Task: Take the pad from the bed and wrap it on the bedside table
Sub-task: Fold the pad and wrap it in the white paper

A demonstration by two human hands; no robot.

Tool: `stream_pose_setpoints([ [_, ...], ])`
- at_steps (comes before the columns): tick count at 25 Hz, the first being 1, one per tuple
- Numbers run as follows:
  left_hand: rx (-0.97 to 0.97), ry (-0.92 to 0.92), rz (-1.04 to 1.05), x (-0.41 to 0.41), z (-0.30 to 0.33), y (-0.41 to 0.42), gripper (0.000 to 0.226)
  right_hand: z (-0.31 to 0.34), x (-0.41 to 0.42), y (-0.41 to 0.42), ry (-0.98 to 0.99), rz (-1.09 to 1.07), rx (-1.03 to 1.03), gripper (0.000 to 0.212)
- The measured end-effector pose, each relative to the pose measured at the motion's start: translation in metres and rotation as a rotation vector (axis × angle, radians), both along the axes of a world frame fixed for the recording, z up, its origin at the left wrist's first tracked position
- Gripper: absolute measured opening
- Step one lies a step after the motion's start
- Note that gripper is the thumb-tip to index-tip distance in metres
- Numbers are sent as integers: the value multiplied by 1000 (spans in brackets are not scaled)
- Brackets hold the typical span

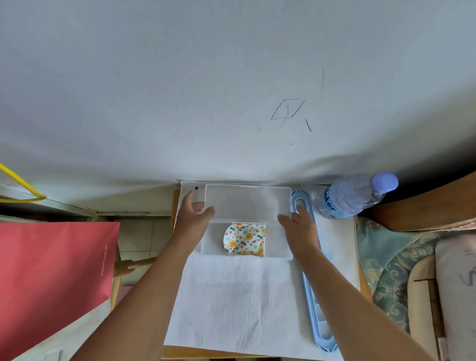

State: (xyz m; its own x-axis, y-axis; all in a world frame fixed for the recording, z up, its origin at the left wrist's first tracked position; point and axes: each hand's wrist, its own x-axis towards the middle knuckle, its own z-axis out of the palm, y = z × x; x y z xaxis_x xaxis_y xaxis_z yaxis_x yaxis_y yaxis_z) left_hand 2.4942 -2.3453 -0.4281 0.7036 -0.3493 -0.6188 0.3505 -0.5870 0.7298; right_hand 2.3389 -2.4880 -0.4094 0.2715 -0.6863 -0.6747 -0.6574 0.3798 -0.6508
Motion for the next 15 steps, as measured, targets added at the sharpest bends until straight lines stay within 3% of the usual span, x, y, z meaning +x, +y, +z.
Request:
stream_pose_setpoints([
  [5,-128,-22,65,0,18,8,38,17,-3,-2,-196,-232,85,50],
  [8,-157,-164,-48,-15,34,24,25,27,-17,4,-167,-167,5,43],
  [10,-123,-368,-169,-30,42,42,23,32,-32,14,-162,-59,-118,32],
  [12,0,-688,-440,-46,39,62,39,32,-53,26,-128,154,-359,23],
  [14,168,-954,-769,-62,29,76,49,24,-71,39,17,551,-672,32],
  [15,227,-980,-920,-70,25,81,53,20,-78,48,96,752,-777,43],
])
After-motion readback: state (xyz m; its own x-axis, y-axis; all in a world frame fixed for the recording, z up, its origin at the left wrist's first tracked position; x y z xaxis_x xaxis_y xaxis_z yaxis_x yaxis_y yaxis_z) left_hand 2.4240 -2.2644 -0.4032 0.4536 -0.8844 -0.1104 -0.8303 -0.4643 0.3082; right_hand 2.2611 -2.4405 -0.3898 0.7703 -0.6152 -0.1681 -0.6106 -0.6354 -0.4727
